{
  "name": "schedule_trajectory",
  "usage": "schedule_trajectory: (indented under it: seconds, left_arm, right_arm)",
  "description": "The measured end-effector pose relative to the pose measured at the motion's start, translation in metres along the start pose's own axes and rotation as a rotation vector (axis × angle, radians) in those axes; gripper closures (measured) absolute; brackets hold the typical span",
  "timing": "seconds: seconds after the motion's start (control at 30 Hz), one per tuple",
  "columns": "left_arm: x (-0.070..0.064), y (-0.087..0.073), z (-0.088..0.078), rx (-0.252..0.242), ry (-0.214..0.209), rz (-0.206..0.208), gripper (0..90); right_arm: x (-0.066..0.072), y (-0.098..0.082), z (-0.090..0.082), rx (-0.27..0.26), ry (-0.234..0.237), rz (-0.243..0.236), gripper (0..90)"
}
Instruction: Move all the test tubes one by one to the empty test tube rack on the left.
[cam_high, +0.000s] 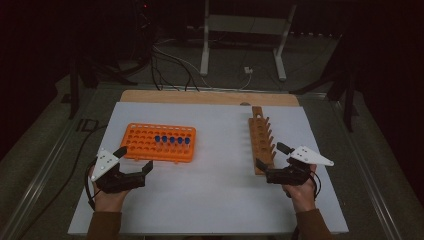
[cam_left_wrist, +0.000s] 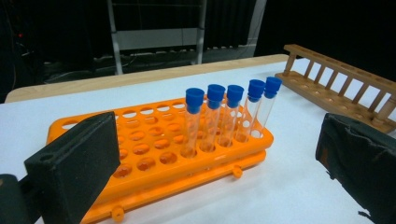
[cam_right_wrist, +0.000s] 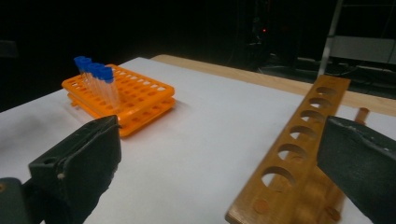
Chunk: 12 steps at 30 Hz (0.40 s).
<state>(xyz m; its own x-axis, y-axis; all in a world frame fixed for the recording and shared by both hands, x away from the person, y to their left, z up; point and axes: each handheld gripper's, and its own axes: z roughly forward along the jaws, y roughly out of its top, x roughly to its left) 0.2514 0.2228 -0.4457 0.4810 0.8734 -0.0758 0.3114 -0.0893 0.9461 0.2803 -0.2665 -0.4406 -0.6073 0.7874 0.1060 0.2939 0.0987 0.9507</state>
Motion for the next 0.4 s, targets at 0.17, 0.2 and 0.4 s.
schedule_trajectory:
  seconds: [0.17, 0.2, 0.4]
  left_arm:
    - [-0.004, -0.001, 0.002, 0.004, -0.015, 0.007, 0.5]
    - [-0.005, -0.002, 0.002, 0.003, -0.016, 0.006, 0.4]
    - [-0.006, -0.003, 0.005, 0.014, -0.018, 0.008, 0.5]
  right_arm:
    - [-0.006, -0.005, -0.007, -0.015, -0.024, 0.012, 0.4]
    - [-0.007, -0.005, -0.007, -0.017, -0.028, 0.014, 0.3]
    - [-0.012, -0.006, -0.012, -0.022, -0.043, 0.019, 0.3]
